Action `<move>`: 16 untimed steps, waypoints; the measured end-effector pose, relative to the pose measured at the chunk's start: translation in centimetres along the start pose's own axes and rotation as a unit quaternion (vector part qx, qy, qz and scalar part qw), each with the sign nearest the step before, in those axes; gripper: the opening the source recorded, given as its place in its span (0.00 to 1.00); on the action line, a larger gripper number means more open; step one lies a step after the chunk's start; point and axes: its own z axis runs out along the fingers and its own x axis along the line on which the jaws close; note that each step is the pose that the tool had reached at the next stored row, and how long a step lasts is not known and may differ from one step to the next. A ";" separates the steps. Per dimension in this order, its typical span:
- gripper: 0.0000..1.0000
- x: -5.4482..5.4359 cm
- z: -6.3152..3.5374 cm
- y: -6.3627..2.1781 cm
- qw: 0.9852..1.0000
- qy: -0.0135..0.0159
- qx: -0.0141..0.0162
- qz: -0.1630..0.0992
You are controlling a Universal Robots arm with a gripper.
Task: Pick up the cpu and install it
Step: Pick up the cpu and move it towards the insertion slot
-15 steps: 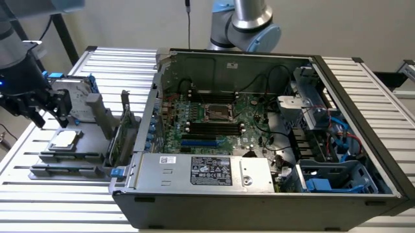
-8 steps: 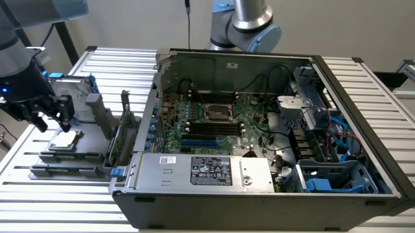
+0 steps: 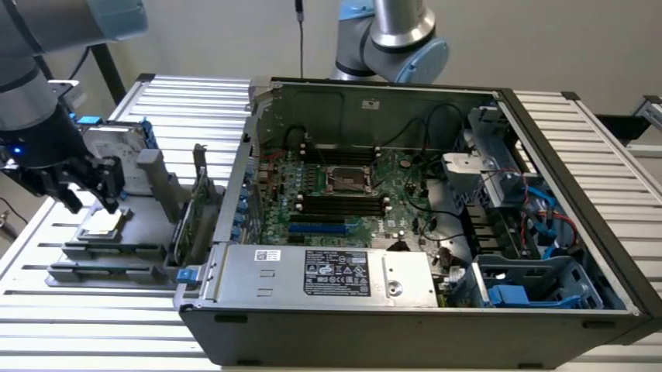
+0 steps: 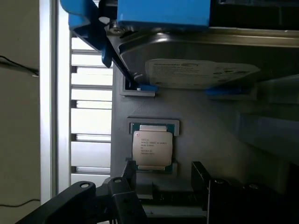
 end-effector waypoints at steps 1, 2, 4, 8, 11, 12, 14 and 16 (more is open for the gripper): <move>0.60 0.0 0.11 -0.01 1.000 0.000 0.000 0.000; 0.60 0.0 0.25 -0.01 1.000 0.000 0.000 0.000; 0.60 0.0 0.50 -0.01 1.000 0.001 0.000 0.000; 0.60 0.0 0.92 -0.02 1.000 0.001 -0.001 0.000; 0.60 0.1 1.14 -0.02 1.000 0.002 -0.003 0.000; 0.60 0.1 1.21 -0.02 1.000 0.002 -0.003 0.000; 0.60 0.1 1.39 -0.02 1.000 0.003 -0.004 0.000; 0.60 0.1 1.63 -0.01 1.000 0.003 -0.005 0.003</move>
